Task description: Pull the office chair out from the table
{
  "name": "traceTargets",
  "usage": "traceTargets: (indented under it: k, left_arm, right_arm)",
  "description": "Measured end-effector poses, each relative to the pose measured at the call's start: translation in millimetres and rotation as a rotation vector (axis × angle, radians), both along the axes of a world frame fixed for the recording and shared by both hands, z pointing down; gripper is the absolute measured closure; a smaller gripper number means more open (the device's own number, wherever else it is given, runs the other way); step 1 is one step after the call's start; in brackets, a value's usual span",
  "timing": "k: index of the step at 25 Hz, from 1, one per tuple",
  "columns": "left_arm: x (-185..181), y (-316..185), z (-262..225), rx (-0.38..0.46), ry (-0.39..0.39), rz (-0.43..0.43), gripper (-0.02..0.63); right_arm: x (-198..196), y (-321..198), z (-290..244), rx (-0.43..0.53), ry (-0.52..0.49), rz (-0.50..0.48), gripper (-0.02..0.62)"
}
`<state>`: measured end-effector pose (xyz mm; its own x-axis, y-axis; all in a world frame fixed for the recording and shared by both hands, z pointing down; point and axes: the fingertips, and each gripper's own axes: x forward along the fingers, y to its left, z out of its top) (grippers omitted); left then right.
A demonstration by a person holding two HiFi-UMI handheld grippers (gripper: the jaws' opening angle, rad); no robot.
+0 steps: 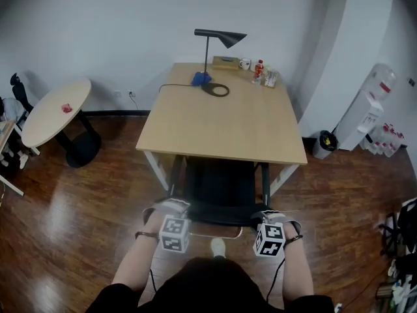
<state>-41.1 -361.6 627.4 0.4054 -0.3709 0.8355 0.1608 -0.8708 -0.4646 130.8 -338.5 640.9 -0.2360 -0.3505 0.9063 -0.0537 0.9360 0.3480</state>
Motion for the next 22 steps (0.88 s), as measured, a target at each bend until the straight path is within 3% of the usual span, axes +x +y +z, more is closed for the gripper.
traceTargets:
  k: [22]
  left_arm:
    - [-0.1,101.0,-4.0,-0.026,0.0,0.014,0.52]
  right_arm:
    - [1.6,98.1,-3.9,-0.011,0.01,0.023,0.526]
